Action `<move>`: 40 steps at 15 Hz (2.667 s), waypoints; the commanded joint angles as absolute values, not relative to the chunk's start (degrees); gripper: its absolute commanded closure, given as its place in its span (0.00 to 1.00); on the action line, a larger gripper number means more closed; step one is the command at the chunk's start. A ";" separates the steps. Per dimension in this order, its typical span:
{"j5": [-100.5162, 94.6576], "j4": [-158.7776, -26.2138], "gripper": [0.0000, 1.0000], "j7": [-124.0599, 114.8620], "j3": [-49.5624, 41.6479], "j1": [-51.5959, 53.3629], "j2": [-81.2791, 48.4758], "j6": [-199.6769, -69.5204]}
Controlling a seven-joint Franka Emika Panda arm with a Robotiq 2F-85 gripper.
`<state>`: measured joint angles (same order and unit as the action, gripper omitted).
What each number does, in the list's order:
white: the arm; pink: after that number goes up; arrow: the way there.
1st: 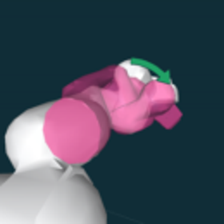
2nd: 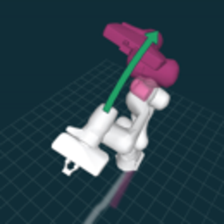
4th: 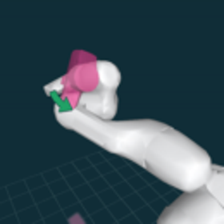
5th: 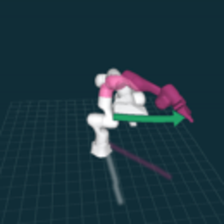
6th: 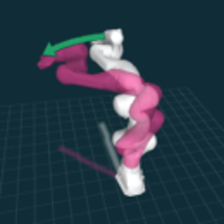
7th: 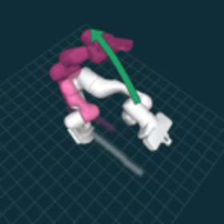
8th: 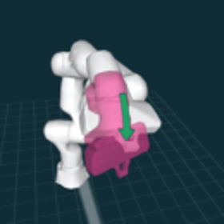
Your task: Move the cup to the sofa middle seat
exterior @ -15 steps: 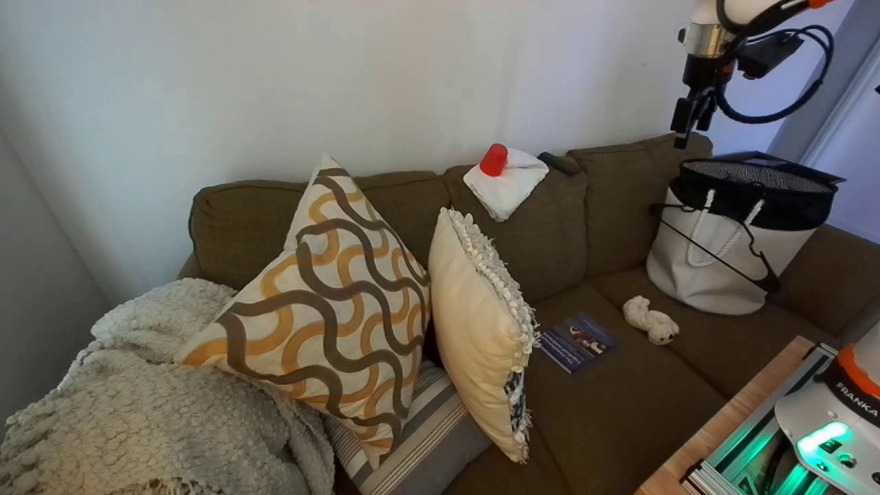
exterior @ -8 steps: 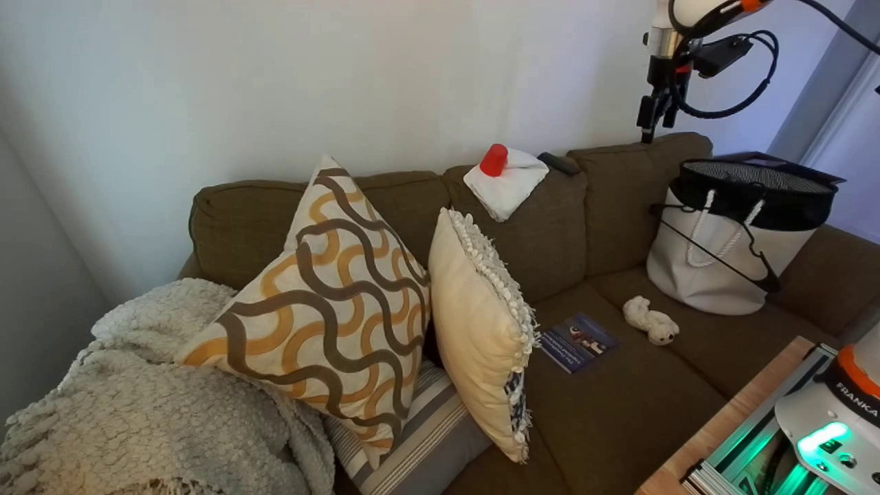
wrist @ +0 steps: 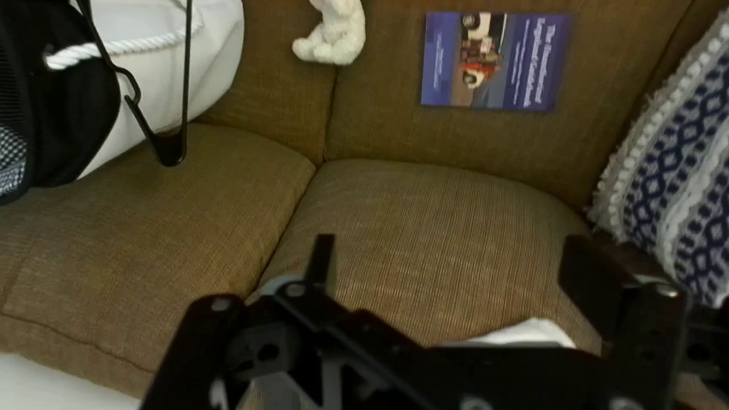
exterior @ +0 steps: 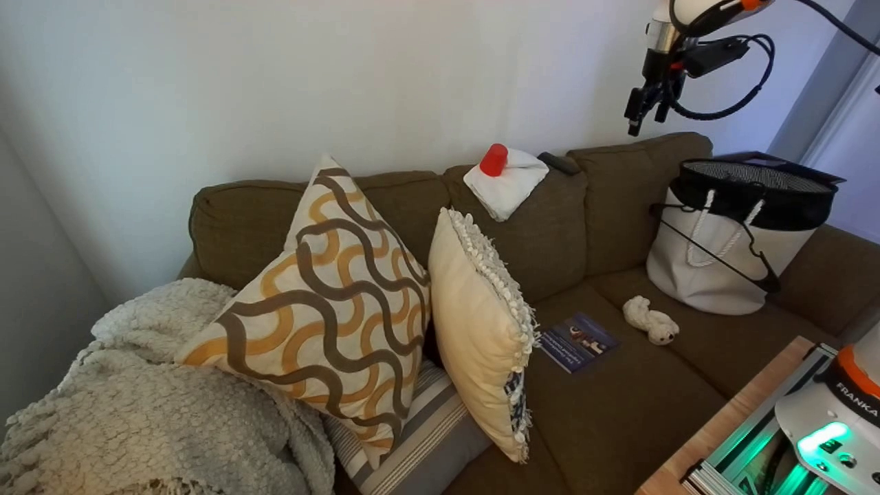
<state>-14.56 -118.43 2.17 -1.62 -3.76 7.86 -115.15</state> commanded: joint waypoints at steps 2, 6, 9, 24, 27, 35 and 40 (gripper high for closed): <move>-10.50 -112.26 0.00 -2.63 -3.02 -4.11 -3.06 -129.93; -7.62 -101.83 0.00 -1.90 -2.07 -2.83 -15.93 -137.63; -6.54 -93.32 0.00 0.67 -0.16 -1.10 -23.71 -136.90; -7.57 -95.63 0.00 -0.63 -1.03 -0.23 -22.19 -137.95; -7.57 -95.65 0.00 -0.63 -1.03 -0.23 -22.19 -137.95; -3.76 -89.59 0.00 5.34 1.24 -1.82 -27.74 -138.78; -3.53 -79.82 0.00 8.09 0.40 -2.67 -35.98 -137.87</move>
